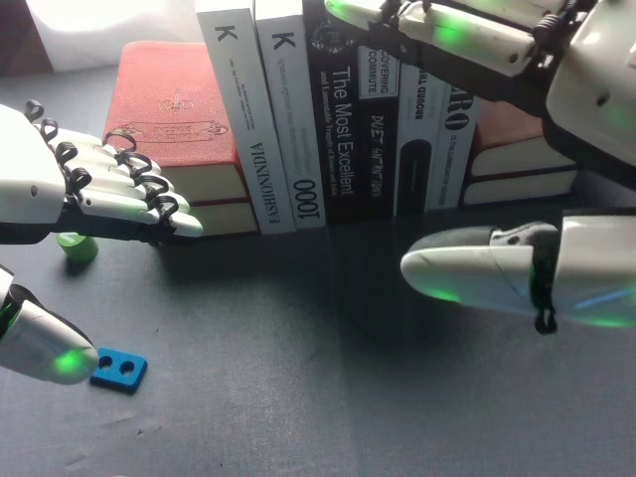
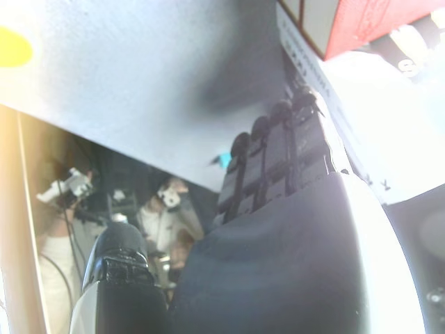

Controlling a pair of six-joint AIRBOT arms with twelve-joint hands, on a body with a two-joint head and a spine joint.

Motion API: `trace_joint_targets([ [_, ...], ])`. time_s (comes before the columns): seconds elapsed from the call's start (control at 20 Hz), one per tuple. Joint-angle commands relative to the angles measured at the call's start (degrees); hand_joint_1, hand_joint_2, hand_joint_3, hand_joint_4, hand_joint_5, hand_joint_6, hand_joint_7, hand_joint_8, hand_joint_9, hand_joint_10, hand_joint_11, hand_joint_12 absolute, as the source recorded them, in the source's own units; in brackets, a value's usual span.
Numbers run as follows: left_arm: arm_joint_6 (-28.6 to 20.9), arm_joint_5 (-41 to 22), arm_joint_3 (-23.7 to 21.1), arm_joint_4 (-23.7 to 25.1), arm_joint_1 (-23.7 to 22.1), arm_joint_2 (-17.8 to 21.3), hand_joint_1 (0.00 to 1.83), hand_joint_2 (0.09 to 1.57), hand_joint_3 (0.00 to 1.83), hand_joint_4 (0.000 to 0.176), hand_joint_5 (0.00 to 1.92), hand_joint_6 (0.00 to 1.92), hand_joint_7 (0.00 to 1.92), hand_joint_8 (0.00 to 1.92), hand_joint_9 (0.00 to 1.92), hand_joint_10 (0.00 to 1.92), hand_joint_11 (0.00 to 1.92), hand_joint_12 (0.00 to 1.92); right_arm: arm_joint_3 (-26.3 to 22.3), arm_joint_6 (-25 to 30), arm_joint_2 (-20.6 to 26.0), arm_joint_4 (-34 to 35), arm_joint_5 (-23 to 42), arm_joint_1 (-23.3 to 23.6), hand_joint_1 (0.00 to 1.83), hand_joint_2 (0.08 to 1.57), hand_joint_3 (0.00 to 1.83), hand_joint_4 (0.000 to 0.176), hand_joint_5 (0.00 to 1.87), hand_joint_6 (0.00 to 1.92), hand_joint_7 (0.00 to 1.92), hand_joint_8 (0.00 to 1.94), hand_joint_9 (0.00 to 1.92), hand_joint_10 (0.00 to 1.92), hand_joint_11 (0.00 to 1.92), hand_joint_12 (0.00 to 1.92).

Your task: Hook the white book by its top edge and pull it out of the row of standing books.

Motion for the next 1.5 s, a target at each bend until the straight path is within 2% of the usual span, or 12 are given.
trace_joint_targets([
  [0.0, -0.2, 2.6, 0.2, -2.1, -0.7, 0.0, 0.0, 1.09, 0.03, 0.0, 0.0, 0.0, 0.0, 0.0, 0.0, 0.0, 0.0, 0.0, 0.7, -2.2, -0.7, 1.9, 6.5, 0.9, 0.0, 1.13, 0.02, 0.0, 0.01, 0.0, 0.0, 0.0, 0.0, 0.0, 0.0, 0.0],
  [0.1, -0.2, 2.6, 0.2, -2.1, -0.8, 0.0, 0.0, 1.08, 0.02, 0.0, 0.0, 0.0, 0.0, 0.0, 0.0, 0.0, 0.0, 0.0, 2.4, -4.4, -2.6, 4.7, 6.7, 1.0, 0.0, 1.12, 0.02, 0.0, 0.0, 0.0, 0.0, 0.0, 0.0, 0.0, 0.0, 0.0],
  [0.25, -0.2, 2.6, 0.4, -2.1, -0.8, 0.0, 0.0, 1.09, 0.02, 0.0, 0.0, 0.0, 0.0, 0.0, 0.0, 0.0, 0.0, 0.0, 5.6, -10.5, -6.5, 12.9, 8.8, 1.1, 0.0, 1.12, 0.01, 0.0, 0.0, 0.0, 0.0, 0.0, 0.0, 0.0, 0.0, 0.0],
  [0.35, -0.2, 2.6, 0.4, -2.1, -1.0, -0.1, 0.0, 1.09, 0.02, 0.0, 0.0, 0.0, 0.0, 0.0, 0.0, 0.0, 0.0, 0.0, 7.7, -10.7, -7.4, 16.9, 10.0, 1.9, 0.0, 1.13, 0.01, 0.0, 0.0, 0.0, 0.0, 0.0, 0.0, 0.0, 0.0, 0.0],
  [0.45, -0.3, 2.6, 0.5, -2.0, -1.2, -0.1, 0.0, 1.09, 0.02, 0.0, 0.0, 0.0, 0.0, 0.0, 0.0, 0.0, 0.0, 0.0, 8.1, -12.6, -7.6, 15.9, 11.2, 1.1, 0.0, 1.13, 0.01, 0.0, 0.0, 0.0, 0.0, 0.0, 0.0, 0.0, 0.0, 0.0],
  [1.25, -0.3, 2.6, 0.6, -1.9, -1.5, -0.2, 0.0, 1.09, 0.01, 0.0, 0.0, 0.0, 0.0, 0.0, 0.0, 0.0, 0.0, 0.0, 8.7, -13.7, -9.3, 14.9, 16.4, -0.6, 0.0, 1.12, 0.0, 0.0, 0.01, 0.0, 0.0, 0.0, 0.0, 0.0, 0.0, 0.0],
  [1.45, -0.6, 2.6, 0.8, -1.2, -1.8, -0.2, 0.0, 1.09, 0.01, 0.0, 0.0, 0.0, 0.0, 0.0, 0.0, 0.0, 0.0, 0.0, 10.1, -13.6, -11.2, 11.4, 21.5, -2.8, 0.0, 1.13, 0.0, 0.0, 0.01, 0.0, 0.0, 0.0, 0.0, 0.0, 0.0, 0.0],
])
